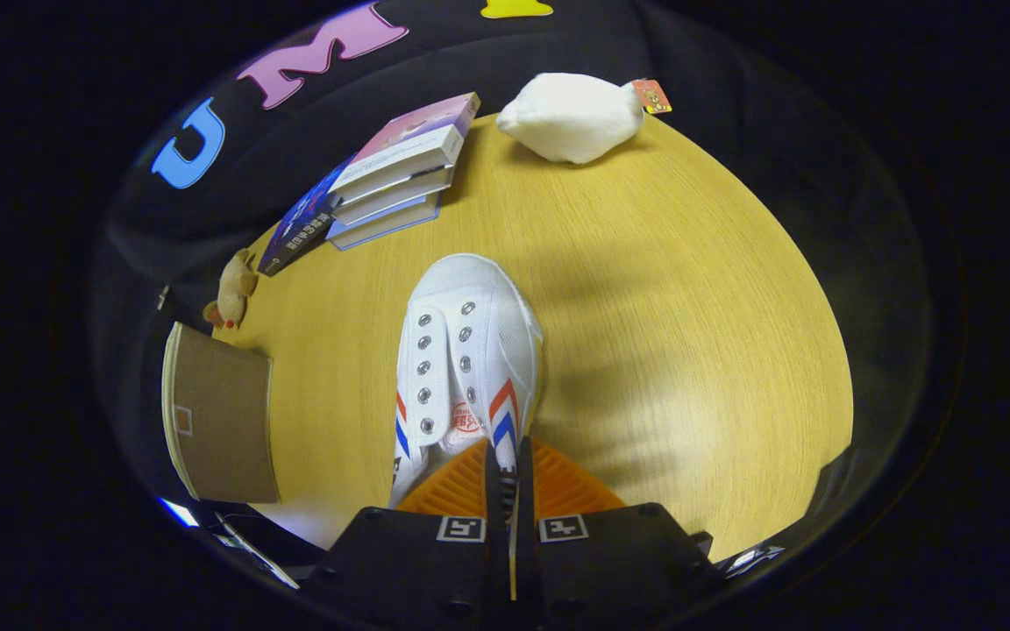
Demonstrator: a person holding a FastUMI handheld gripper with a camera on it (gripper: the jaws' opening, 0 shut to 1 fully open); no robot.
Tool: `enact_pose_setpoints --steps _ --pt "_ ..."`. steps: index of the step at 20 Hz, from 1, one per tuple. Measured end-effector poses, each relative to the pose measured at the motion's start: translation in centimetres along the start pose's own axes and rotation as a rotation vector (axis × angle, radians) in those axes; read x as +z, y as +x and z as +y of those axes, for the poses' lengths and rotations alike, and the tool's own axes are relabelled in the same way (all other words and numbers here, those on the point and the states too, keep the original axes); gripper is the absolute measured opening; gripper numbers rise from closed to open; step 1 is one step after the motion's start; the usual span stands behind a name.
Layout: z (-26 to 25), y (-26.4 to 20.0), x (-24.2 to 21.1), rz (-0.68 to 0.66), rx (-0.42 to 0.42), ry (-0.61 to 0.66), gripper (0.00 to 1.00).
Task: Open the storage box then place both shoes into the box .Put the left shoe in first, then the right shoe, with the right side of both shoes facing outward in a uniform manner.
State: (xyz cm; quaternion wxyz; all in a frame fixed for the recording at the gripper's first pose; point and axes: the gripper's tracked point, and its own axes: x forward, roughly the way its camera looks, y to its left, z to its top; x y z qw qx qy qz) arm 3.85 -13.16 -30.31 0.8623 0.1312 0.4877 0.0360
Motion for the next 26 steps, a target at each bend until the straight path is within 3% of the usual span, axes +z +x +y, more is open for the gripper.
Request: enact_pose_setpoints --steps 6,16,21,26 --pt "5.7 -4.0 0.3 -0.039 0.02 0.019 0.07" --pt "20.2 -10.7 1.0 -0.101 0.142 0.031 0.07" --pt "29.7 -11.6 -0.4 -0.071 0.262 0.017 0.07" --pt "36.8 -10.6 -2.7 -0.006 0.314 -0.019 0.07"
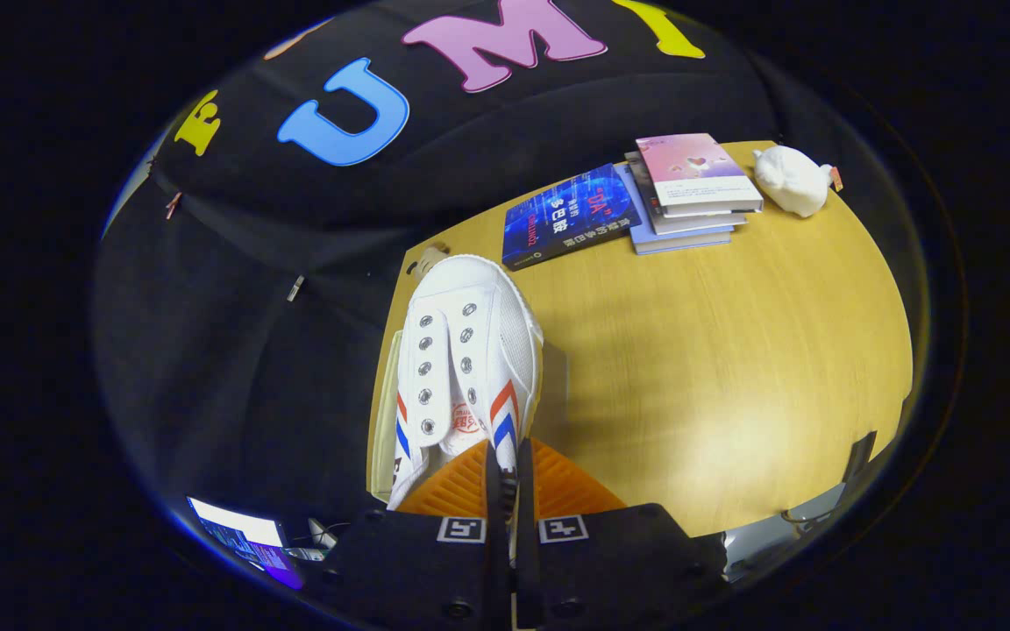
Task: Open the storage box then place both shoes into the box .Put the left shoe in first, then the right shoe, with the right side of both shoes facing outward in a uniform manner.
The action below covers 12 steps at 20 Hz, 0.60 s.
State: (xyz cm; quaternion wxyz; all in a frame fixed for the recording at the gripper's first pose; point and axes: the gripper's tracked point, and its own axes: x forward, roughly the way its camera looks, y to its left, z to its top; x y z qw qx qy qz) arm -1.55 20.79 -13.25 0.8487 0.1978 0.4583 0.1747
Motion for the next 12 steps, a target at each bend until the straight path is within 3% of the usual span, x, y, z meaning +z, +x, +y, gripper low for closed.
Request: enact_pose_setpoints --steps 6,12 --pt "4.0 4.9 -3.4 0.087 -0.003 0.014 0.07" --pt "4.1 8.4 -4.8 0.104 -0.117 -0.04 0.08"
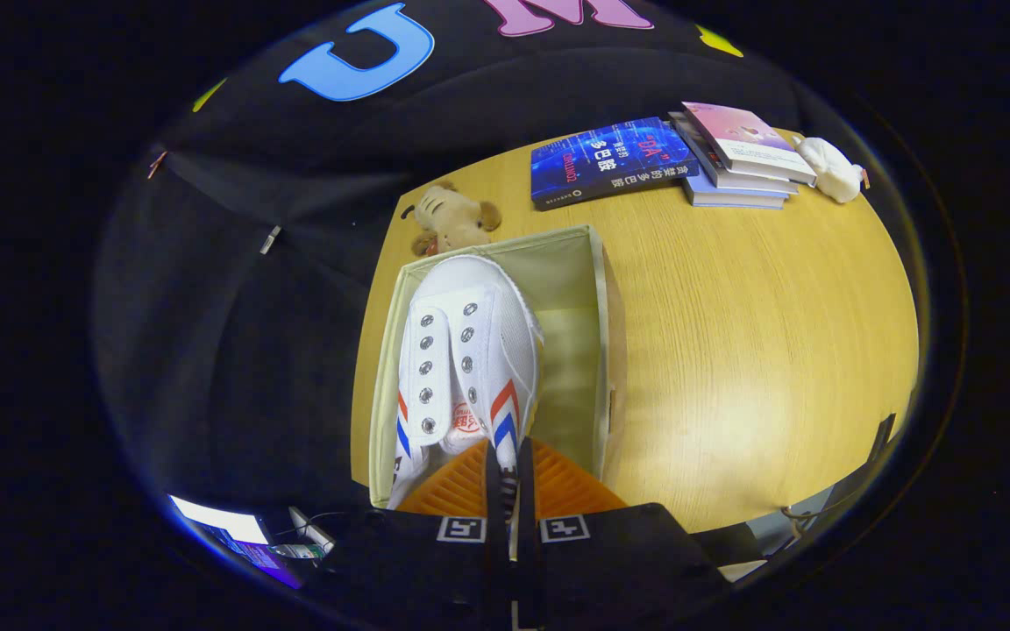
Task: Open the storage box then place both shoes into the box .Put the left shoe in first, then the right shoe, with the right side of both shoes facing outward in a uniform manner.
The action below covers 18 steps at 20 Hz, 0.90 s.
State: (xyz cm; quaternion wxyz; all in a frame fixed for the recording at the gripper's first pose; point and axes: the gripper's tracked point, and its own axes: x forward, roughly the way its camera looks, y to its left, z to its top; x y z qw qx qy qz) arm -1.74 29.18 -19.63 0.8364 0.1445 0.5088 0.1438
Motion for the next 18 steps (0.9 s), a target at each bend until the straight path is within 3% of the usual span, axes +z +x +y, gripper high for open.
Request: enact_pose_setpoints --steps 3,5,8,10,18 --pt "-0.7 0.8 -0.2 0.011 -0.053 0.002 0.1" --pt "-0.2 1.2 -0.3 0.016 -0.039 0.0 0.15" --pt "3.8 0.4 0.1 -0.011 0.106 -0.009 0.65" --pt "4.2 -0.6 0.9 -0.052 0.125 -0.056 0.99" --pt "0.2 -4.7 4.7 -0.252 0.059 -0.085 0.99"
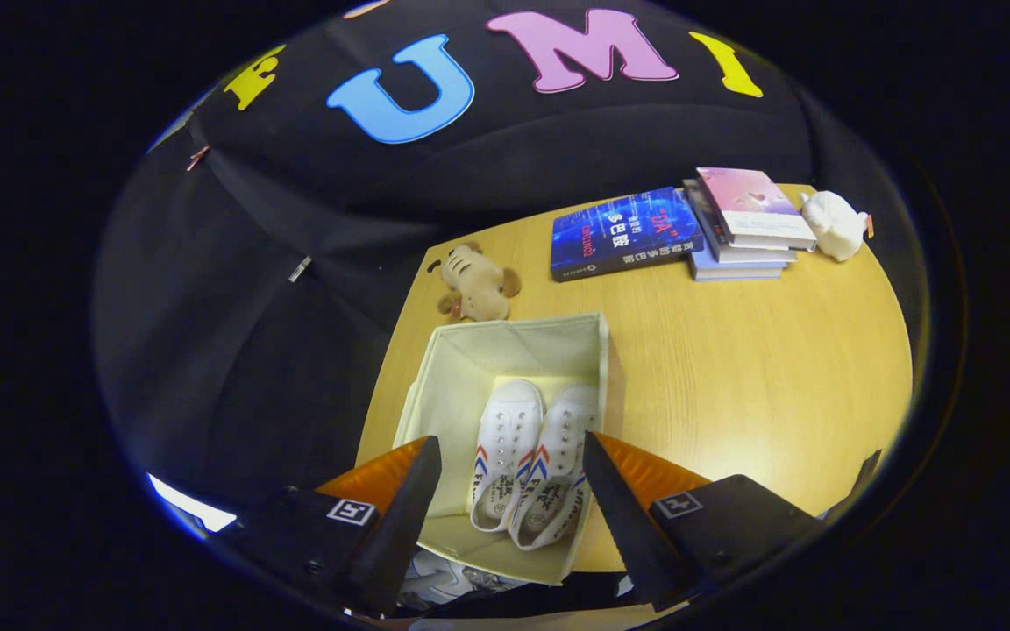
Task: Open the storage box then place both shoes into the box .Put the left shoe in first, then the right shoe, with the right side of both shoes facing outward in a uniform manner.
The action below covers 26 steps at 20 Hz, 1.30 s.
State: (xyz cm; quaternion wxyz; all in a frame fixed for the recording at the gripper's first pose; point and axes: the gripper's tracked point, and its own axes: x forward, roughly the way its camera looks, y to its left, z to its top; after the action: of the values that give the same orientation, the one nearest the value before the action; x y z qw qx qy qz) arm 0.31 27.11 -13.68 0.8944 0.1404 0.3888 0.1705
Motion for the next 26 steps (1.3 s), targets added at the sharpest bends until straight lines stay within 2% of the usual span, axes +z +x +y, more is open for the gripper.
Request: enact_pose_setpoints --steps 3,9,16,19,26 --pt "-1.7 -2.0 1.6 -0.073 -0.023 -0.017 0.99" --pt "-5.0 -6.8 5.8 -0.238 -0.032 -0.134 0.98" --pt "-10.8 -15.1 13.3 -0.543 -0.05 -0.312 0.98" --pt "-14.8 -18.6 15.5 -0.658 -0.09 -0.377 0.98" --pt "-24.0 -22.4 16.8 -0.708 -0.138 -0.415 0.98"
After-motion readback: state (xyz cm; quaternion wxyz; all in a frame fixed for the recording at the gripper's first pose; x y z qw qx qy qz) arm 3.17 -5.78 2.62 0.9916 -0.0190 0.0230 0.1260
